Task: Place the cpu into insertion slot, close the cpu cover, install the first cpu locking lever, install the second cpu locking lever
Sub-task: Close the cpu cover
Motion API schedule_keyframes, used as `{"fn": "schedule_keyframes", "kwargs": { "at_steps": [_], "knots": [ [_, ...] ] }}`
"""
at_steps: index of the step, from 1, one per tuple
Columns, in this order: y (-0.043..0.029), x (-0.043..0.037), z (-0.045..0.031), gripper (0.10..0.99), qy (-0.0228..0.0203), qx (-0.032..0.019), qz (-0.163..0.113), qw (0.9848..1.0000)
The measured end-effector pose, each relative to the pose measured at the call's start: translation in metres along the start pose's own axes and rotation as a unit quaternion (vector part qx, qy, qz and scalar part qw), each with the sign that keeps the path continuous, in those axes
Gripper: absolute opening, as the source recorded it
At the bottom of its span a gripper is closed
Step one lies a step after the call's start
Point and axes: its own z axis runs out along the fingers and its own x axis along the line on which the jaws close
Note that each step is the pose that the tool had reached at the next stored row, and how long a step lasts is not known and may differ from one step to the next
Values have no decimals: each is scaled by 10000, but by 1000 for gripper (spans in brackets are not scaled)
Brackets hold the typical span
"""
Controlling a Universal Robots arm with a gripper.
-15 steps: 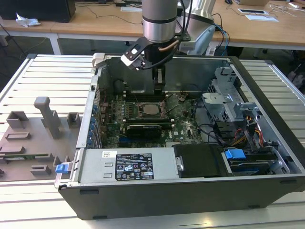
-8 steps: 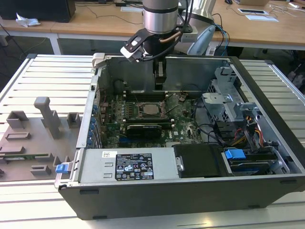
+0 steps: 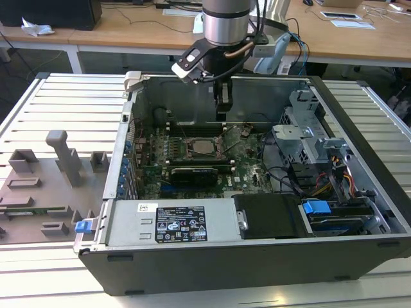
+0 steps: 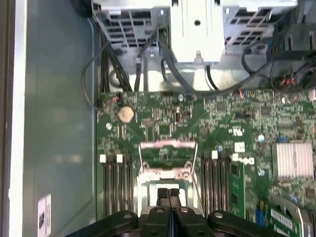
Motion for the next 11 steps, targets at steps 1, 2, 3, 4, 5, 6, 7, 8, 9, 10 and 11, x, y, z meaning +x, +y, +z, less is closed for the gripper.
{"fn": "schedule_keyframes", "kwargs": {
  "at_steps": [1, 2, 3, 4, 5, 6, 7, 8, 9, 10, 11],
  "knots": [
    [68, 2, 6, 106, 1, 0, 0, 10000],
    [115, 3, 9, 106, 1, 0, 0, 10000],
    [141, 3, 11, 106, 1, 0, 1, 10000],
    [170, 4, 13, 106, 0, 0, 0, 10000],
    [196, 5, 15, 106, 0, 0, 0, 10000],
    [237, 6, 19, 106, 0, 0, 1, 10000],
    [280, 7, 22, 106, 0, 0, 0, 10000],
    [305, 8, 23, 106, 0, 0, 0, 10000],
    [326, 8, 25, 106, 0, 0, 0, 10000],
    [357, 9, 28, 106, 0, 1, 1, 10000],
    [380, 10, 30, 106, 1, 0, 0, 10000]
  ]
}}
